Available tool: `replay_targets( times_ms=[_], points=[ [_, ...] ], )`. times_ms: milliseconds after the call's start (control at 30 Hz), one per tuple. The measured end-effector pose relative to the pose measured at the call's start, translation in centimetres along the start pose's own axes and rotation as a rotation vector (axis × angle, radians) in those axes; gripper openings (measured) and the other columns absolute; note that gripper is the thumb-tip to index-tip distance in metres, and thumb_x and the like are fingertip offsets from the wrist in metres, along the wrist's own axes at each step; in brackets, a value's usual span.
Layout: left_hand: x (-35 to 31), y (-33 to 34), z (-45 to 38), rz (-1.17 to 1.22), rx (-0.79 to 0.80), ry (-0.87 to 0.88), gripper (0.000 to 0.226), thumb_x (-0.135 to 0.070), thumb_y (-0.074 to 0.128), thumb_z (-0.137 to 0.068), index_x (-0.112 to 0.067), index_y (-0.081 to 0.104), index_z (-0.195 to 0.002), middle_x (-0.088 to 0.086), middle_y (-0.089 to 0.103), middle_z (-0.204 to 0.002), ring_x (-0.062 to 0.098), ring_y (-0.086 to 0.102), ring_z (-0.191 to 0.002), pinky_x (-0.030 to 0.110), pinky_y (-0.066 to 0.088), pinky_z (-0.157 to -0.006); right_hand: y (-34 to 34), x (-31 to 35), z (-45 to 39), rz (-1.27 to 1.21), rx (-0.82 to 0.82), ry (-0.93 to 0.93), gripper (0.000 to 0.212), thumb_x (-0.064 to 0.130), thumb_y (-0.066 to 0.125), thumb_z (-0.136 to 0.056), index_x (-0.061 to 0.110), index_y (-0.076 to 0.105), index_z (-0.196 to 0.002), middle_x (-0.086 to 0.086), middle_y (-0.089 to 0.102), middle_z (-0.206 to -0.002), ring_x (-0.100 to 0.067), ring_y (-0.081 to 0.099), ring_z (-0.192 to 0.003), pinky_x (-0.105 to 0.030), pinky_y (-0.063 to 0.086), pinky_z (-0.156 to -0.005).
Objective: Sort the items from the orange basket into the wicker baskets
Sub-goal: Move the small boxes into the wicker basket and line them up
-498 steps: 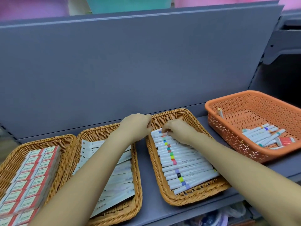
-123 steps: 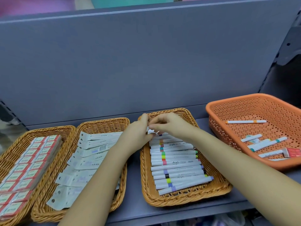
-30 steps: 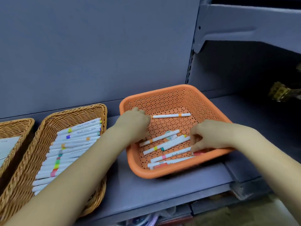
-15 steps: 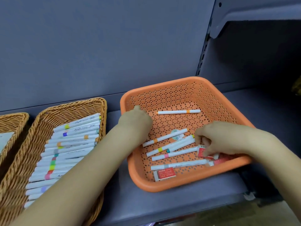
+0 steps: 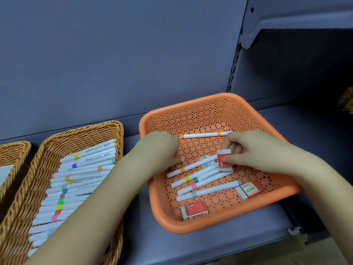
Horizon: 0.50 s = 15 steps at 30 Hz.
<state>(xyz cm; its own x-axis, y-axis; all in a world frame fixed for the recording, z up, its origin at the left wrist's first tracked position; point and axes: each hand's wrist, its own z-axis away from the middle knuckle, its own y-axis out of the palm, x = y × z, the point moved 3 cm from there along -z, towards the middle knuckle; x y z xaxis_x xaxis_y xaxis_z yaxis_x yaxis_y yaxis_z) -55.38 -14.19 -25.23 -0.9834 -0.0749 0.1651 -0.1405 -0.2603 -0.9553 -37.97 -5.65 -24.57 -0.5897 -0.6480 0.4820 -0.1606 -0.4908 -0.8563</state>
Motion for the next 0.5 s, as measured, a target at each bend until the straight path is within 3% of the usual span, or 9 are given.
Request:
replay_targets(
  times_ms=[133, 267, 433, 500],
  points=[
    [0.9, -1.4, 1.4, 0.413, -0.094, 0.066, 0.024, -0.039, 0.047, -0.096, -0.021, 0.062, -0.099, 0.000, 0.070, -0.090, 0.020, 0.063, -0.089, 0.032, 0.048, -0.081, -1.2, 0.9, 0.3, -0.278, -0.104, 0.026, 0.010, 0.026, 0.068, -0.081, 0.020, 0.060, -0.084, 0.003, 0.068, -0.078, -0.013, 0.066, -0.073, -0.035, 0.055, -0.073],
    [1.2, -2.3, 2.3, 1.174, -0.096, 0.076, 0.012, -0.026, 0.052, -0.096, -0.015, 0.057, -0.093, 0.005, 0.068, -0.082, 0.018, 0.067, -0.073, 0.035, 0.056, -0.068, -2.2, 2.3, 0.8, -0.674, -0.169, -0.001, 0.007, 0.012, 0.064, -0.086, 0.011, 0.057, -0.088, -0.011, 0.071, -0.084, -0.018, 0.070, -0.070, -0.027, 0.056, -0.071],
    [1.2, -4.1, 3.9, 1.629, -0.159, 0.153, 0.002, -0.013, 0.053, -0.093, -0.011, 0.054, -0.093, -0.001, 0.067, -0.084, 0.009, 0.066, -0.078, 0.019, 0.052, -0.062, -2.6, 4.4, 1.7, -1.023, -0.251, -0.118, 0.014, 0.003, 0.056, -0.090, 0.013, 0.060, -0.099, -0.006, 0.067, -0.074, -0.016, 0.068, -0.067, -0.020, 0.055, -0.063],
    [1.5, -4.6, 4.5, 1.710, -0.168, 0.208, 0.016, -0.012, 0.061, -0.090, -0.012, 0.057, -0.106, 0.000, 0.067, -0.094, 0.007, 0.065, -0.082, 0.018, 0.052, -0.064, -2.8, 5.1, 2.1, -1.083, -0.294, -0.172, 0.019, 0.002, 0.055, -0.090, 0.016, 0.064, -0.100, -0.007, 0.069, -0.079, -0.018, 0.069, -0.070, -0.021, 0.055, -0.065]
  ],
)
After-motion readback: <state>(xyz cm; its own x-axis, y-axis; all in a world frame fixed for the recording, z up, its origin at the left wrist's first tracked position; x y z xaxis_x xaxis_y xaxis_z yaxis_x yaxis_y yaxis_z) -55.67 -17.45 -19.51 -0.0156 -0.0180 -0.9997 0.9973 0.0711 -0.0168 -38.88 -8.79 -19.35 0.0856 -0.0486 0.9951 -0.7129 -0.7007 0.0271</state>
